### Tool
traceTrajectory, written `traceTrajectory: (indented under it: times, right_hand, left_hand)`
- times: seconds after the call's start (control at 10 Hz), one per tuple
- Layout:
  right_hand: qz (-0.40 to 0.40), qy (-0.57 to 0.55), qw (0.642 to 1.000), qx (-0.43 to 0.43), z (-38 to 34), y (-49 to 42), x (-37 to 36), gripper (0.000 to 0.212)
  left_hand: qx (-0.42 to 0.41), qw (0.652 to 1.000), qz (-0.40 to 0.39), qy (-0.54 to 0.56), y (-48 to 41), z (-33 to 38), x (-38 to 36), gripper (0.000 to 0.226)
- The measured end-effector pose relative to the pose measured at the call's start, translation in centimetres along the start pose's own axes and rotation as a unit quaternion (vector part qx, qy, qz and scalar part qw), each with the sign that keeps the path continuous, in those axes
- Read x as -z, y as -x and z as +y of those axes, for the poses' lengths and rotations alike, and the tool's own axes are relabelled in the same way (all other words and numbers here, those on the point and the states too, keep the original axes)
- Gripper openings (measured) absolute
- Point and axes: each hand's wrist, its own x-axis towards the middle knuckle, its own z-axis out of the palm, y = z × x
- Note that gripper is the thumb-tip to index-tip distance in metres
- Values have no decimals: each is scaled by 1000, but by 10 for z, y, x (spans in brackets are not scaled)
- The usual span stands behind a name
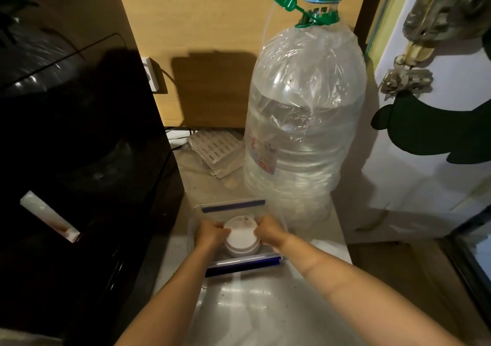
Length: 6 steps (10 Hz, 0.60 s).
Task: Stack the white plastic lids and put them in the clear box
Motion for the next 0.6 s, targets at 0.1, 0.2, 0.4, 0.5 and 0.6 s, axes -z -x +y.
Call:
traceTrajectory:
  times: [0.1,0.2,0.4,0.5,0.6]
  right_hand:
    - [2,15,1000,11,0,0,-1,30]
    - [4,26,999,21,1,0,-2,30]
    - [3,34,999,27,-1,6,1,30]
    - [-7,62,997,37,-8,12,9,18]
    - [-9,96,994,60,-15,20,19,20]
  left_hand:
    - [-7,1000,-9,-19,-2,-4,1,28]
    - [-18,999,-7,-27,-3,-5,0,28]
    - [-33,998,-6,-53,-2,-8,0,26]
    - [-46,998,0,-49,3,0,7,36]
    - [-125,989,33,-67,7,11,16,30]
